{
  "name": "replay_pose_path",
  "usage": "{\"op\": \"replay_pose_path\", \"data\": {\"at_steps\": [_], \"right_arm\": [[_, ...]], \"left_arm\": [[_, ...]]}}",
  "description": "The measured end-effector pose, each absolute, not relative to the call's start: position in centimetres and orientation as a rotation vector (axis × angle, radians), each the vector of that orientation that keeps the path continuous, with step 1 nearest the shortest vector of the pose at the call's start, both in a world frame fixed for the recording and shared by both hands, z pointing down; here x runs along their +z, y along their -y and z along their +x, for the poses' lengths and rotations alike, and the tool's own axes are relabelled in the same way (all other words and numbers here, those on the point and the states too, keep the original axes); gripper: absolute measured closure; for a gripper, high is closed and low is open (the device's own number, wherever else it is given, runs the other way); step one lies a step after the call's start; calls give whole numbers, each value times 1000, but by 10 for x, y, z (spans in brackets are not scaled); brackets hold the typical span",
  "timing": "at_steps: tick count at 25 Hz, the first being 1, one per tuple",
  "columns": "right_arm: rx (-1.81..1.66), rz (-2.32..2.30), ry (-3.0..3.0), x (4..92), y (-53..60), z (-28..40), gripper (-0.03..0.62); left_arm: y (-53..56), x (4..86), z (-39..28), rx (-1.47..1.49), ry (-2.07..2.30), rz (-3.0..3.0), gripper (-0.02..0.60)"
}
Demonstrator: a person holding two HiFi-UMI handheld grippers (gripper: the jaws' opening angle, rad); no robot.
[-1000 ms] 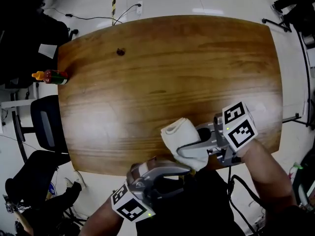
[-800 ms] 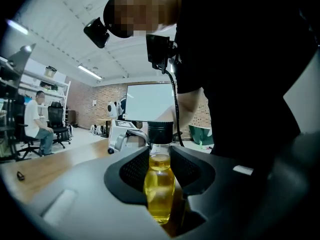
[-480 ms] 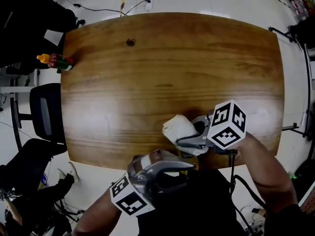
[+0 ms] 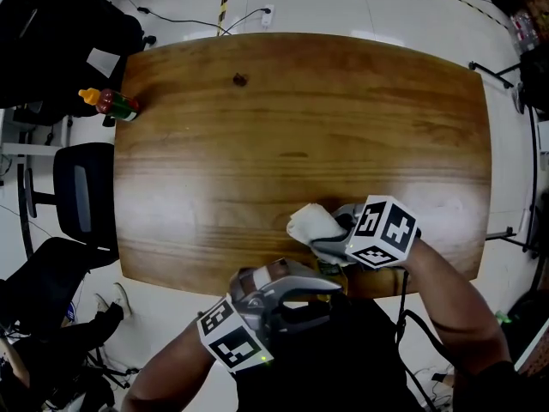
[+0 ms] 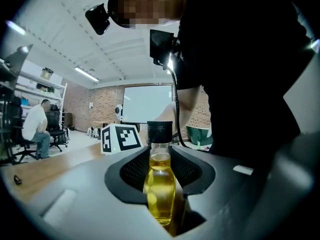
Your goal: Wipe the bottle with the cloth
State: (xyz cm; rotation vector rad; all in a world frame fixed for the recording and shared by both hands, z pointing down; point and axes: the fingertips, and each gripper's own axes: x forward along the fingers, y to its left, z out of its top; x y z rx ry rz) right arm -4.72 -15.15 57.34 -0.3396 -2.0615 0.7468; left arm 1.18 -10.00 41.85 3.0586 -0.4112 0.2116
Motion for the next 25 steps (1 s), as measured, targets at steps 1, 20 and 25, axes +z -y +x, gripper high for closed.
{"op": "replay_pose_path", "data": {"at_steps": [1, 20, 25], "right_arm": [[727, -340, 2062, 575, 152, -48, 523], [828, 276, 2315, 514, 205, 24, 522], [1049, 523, 2663, 405, 203, 44, 522]], "left_arm": [[100, 419, 11, 213, 407, 3059, 436], [97, 430, 1, 262, 447, 3028, 434], [99, 445, 4, 244, 484, 2999, 434]]}}
